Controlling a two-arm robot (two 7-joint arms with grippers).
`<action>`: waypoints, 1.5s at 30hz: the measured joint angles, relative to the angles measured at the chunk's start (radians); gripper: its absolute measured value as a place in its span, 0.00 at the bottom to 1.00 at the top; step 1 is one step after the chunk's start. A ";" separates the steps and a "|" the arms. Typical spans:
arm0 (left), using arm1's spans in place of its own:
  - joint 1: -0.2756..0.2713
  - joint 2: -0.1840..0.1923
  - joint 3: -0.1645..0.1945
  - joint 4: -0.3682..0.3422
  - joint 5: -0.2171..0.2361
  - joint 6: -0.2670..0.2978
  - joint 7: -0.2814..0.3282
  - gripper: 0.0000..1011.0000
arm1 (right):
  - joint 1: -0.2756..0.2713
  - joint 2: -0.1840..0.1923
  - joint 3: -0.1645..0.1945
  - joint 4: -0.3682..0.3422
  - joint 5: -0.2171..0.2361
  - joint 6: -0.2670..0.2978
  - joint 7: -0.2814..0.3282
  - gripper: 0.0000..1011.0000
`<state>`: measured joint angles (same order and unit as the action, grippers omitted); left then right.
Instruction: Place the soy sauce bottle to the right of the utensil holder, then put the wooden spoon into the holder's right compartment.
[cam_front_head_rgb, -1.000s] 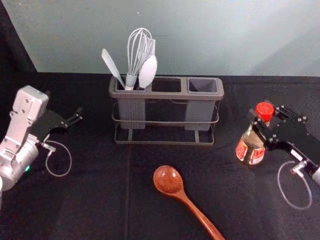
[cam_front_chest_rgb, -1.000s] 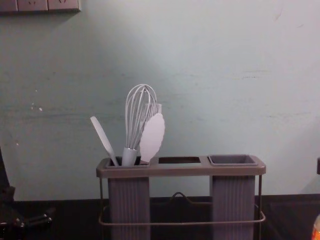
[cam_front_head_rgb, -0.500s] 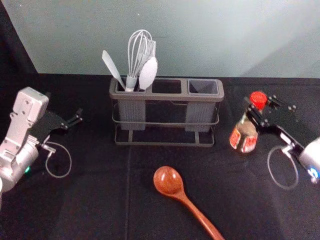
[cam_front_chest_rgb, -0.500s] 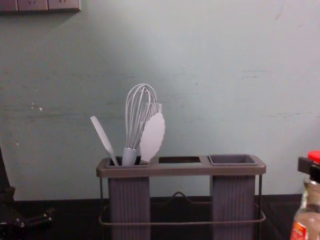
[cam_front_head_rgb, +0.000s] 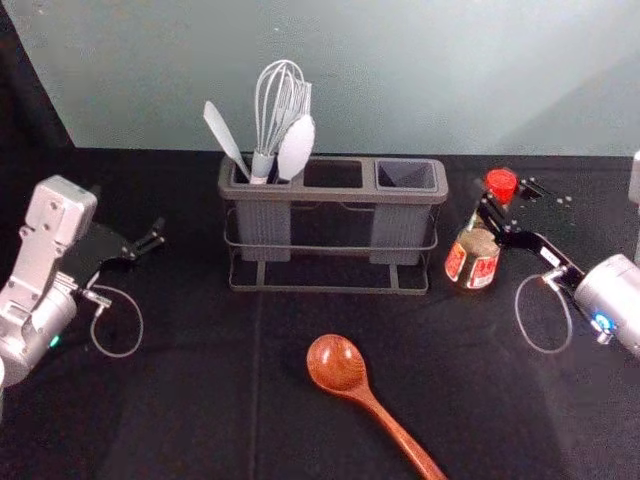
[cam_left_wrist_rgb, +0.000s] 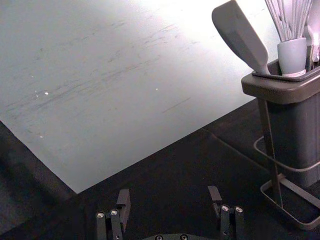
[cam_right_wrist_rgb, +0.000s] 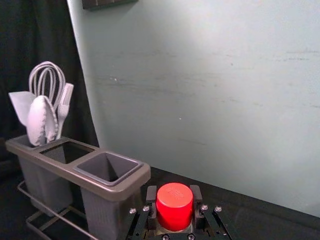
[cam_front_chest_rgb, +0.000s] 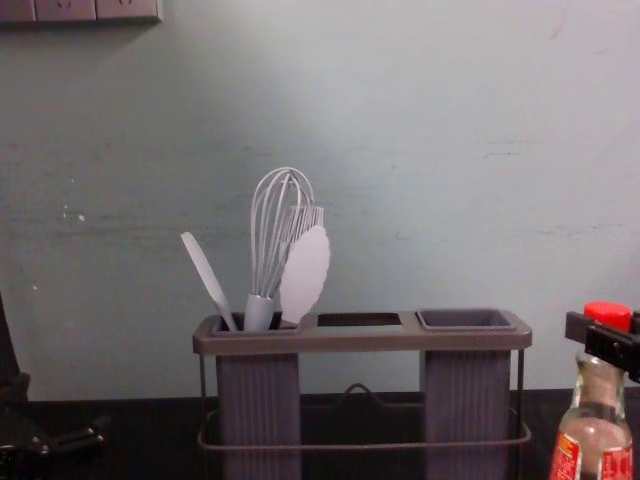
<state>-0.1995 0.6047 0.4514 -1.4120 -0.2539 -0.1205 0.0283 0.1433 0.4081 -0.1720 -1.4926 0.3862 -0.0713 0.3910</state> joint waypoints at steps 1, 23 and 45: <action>0.000 0.000 0.000 0.000 0.000 0.000 0.000 1.00 | 0.008 -0.004 -0.003 0.011 -0.001 -0.002 -0.001 0.39; 0.000 0.000 0.000 0.000 0.000 0.000 0.000 1.00 | 0.043 -0.043 -0.016 0.080 0.013 -0.030 -0.003 0.39; 0.000 0.000 0.000 0.000 0.000 0.000 0.000 1.00 | 0.037 -0.070 0.003 0.087 0.016 -0.068 -0.022 0.60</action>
<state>-0.1995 0.6047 0.4514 -1.4120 -0.2539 -0.1205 0.0283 0.1799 0.3379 -0.1689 -1.4051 0.4026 -0.1398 0.3692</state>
